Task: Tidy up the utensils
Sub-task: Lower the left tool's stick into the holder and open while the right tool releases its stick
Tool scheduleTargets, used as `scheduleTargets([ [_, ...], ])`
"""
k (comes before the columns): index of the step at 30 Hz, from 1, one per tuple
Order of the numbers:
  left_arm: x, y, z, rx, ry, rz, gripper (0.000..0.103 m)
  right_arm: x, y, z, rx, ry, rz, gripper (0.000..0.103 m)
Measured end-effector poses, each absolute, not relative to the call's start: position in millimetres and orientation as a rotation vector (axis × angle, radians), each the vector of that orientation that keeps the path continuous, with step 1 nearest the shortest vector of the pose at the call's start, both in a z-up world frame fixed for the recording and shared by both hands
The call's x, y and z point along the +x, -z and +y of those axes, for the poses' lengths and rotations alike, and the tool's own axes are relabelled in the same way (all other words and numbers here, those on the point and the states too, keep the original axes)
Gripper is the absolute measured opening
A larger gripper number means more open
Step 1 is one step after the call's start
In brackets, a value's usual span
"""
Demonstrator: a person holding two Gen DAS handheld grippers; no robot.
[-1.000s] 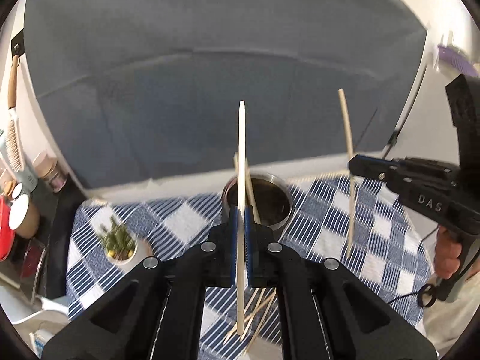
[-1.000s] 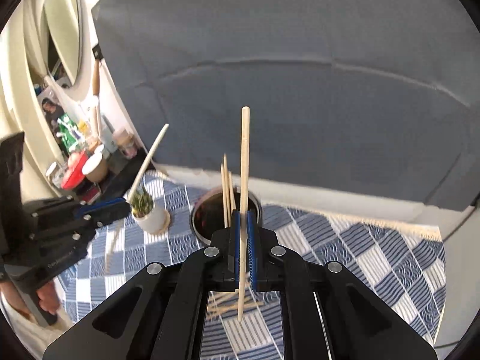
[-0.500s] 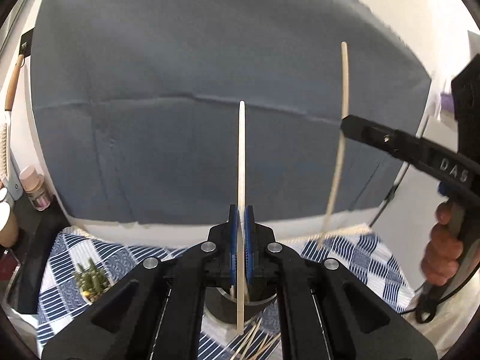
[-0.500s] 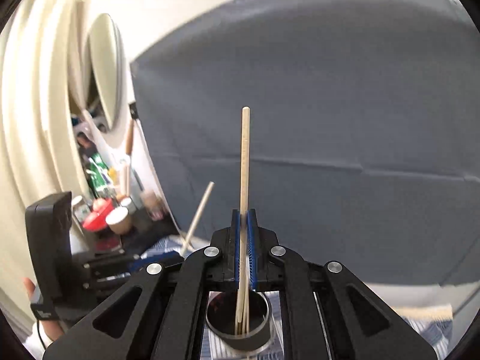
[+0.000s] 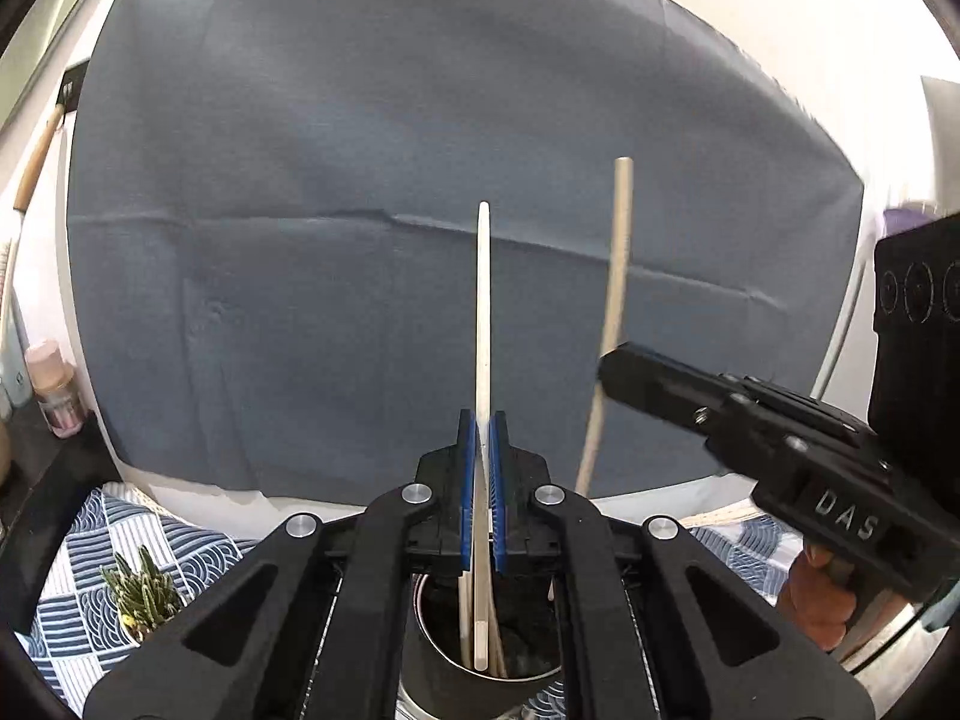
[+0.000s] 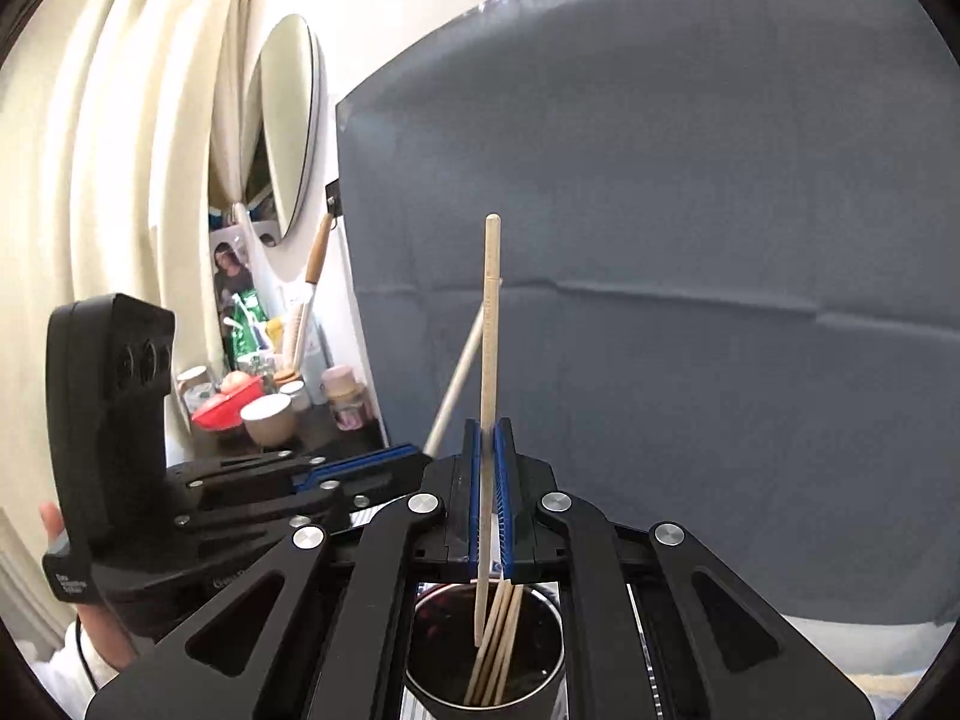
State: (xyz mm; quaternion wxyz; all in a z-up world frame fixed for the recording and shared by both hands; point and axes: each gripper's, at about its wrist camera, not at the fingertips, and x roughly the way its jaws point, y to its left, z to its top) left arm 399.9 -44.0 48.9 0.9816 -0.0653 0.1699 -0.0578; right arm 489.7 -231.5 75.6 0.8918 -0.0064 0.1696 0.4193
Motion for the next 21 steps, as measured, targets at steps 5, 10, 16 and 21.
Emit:
scheduleTargets([
  [5,404,-33,-49,-0.144,0.151,0.345,0.005,494,-57,-230,0.009,-0.877,0.366,0.005],
  [10,405,-16,-48,-0.204,0.190,0.354,0.005,498,-39,-228,0.017,-0.869,0.410,0.005],
  [16,399,-9,-46,-0.223,0.199,0.357,0.005,498,-28,-227,0.011,-0.867,0.442,0.005],
  [21,398,-9,-46,-0.195,0.196,0.391,0.005,495,-17,-228,-0.012,-0.846,0.490,0.005],
])
